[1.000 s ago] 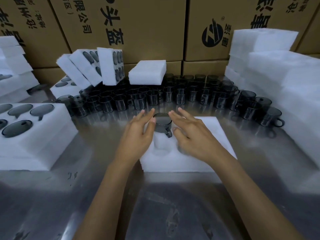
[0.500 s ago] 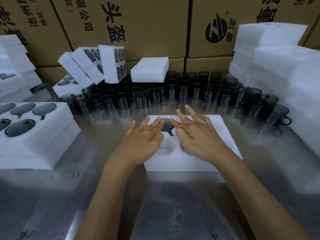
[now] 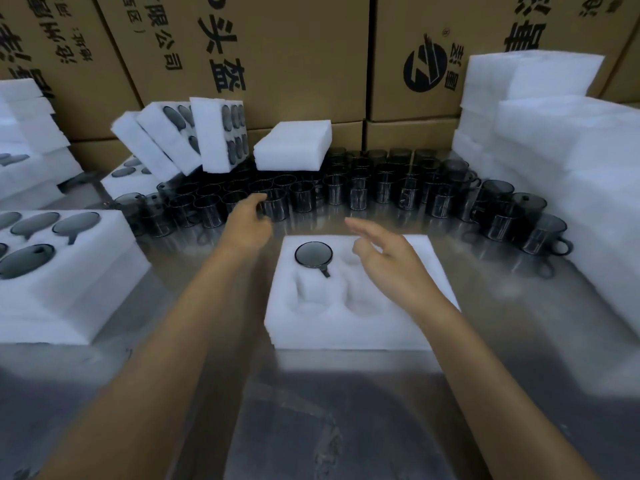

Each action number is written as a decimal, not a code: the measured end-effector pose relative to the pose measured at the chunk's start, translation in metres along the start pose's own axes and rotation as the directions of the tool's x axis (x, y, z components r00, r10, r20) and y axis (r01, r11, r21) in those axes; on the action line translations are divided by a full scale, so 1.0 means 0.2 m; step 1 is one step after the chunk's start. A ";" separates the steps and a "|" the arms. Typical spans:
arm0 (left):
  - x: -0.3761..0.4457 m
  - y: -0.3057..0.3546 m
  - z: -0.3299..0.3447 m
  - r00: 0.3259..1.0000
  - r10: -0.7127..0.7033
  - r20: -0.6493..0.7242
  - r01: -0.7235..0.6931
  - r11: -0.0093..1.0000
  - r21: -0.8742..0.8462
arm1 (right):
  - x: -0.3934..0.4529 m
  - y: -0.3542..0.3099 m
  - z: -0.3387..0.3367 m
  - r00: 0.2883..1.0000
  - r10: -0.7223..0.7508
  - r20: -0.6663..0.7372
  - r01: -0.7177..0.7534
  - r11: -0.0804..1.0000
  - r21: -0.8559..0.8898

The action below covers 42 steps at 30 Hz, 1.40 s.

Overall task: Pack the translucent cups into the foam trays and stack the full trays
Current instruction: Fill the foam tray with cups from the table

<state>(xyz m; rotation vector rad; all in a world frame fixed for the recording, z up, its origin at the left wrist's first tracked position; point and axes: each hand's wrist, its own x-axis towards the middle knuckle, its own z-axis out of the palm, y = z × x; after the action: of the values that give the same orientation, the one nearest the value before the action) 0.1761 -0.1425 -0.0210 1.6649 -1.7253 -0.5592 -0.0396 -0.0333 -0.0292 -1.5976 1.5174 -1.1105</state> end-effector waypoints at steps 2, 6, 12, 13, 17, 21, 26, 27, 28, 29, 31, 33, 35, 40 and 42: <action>0.17 -0.03 0.01 0.998 0.013 0.069 -0.027 0.979 0.203 | 0.00 0.00 -0.01 1.000 0.025 -0.017 -0.022 0.992 0.123; 0.35 -0.12 0.04 0.982 0.115 0.146 -0.174 0.853 0.492 | 0.01 0.01 -0.01 0.998 0.011 -0.055 -0.001 0.985 0.172; 0.31 -0.08 0.05 0.952 0.291 0.096 -0.306 0.909 0.283 | 0.05 0.02 -0.02 0.990 0.072 -0.122 -0.025 0.934 0.356; 0.28 -0.04 0.04 0.948 0.307 0.078 -0.317 0.928 0.196 | 0.06 0.01 -0.03 0.986 0.086 -0.142 -0.026 0.925 0.379; 0.09 0.23 -0.04 0.916 0.396 0.056 -0.388 0.915 -0.112 | 0.05 0.01 -0.06 0.980 0.107 -0.166 -0.017 0.883 0.469; -0.17 0.46 0.03 0.875 0.475 0.095 -0.448 0.867 -0.217 | 0.05 -0.01 -0.10 0.971 0.120 -0.208 0.028 0.803 0.595; -0.32 0.50 0.25 0.909 0.402 0.113 -0.408 0.912 0.035 | 0.04 0.00 -0.13 0.931 0.153 -0.331 0.116 0.736 0.667; -0.33 0.49 0.27 0.916 0.387 0.106 -0.394 0.917 0.057 | 0.04 0.00 -0.13 0.920 0.172 -0.353 0.121 0.731 0.671; -0.33 0.49 0.29 0.922 0.378 0.084 -0.384 0.920 0.077 | 0.05 0.00 -0.14 0.911 0.192 -0.364 0.121 0.720 0.683; -0.33 0.48 0.31 0.925 0.377 0.051 -0.380 0.919 0.101 | 0.05 0.00 -0.14 0.907 0.211 -0.365 0.118 0.704 0.700; -0.33 0.49 0.33 0.921 0.389 0.002 -0.384 0.908 0.171 | 0.05 0.01 -0.15 0.907 0.234 -0.349 0.108 0.674 0.731; -0.32 0.48 0.35 0.915 0.403 0.009 -0.395 0.891 0.226 | 0.05 0.01 -0.15 0.915 0.238 -0.327 0.085 0.678 0.730; -0.32 0.47 0.36 0.918 0.396 0.031 -0.392 0.889 0.236 | 0.05 0.02 -0.16 0.931 0.215 -0.295 0.054 0.718 0.694; -0.36 0.43 0.32 0.905 0.410 0.110 -0.424 0.888 0.178 | 0.04 0.05 -0.22 0.984 -0.105 -0.146 0.130 0.976 0.176; -0.41 0.41 0.27 0.899 0.424 0.106 -0.434 0.895 0.102 | 0.03 0.06 -0.24 0.986 -0.163 -0.038 0.160 0.984 -0.073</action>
<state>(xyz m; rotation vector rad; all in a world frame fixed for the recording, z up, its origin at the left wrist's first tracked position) 0.0770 -0.0617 -0.0141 1.2872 -2.1448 -0.3172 -0.0876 -0.0360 -0.0198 -1.7804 1.4902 -1.1996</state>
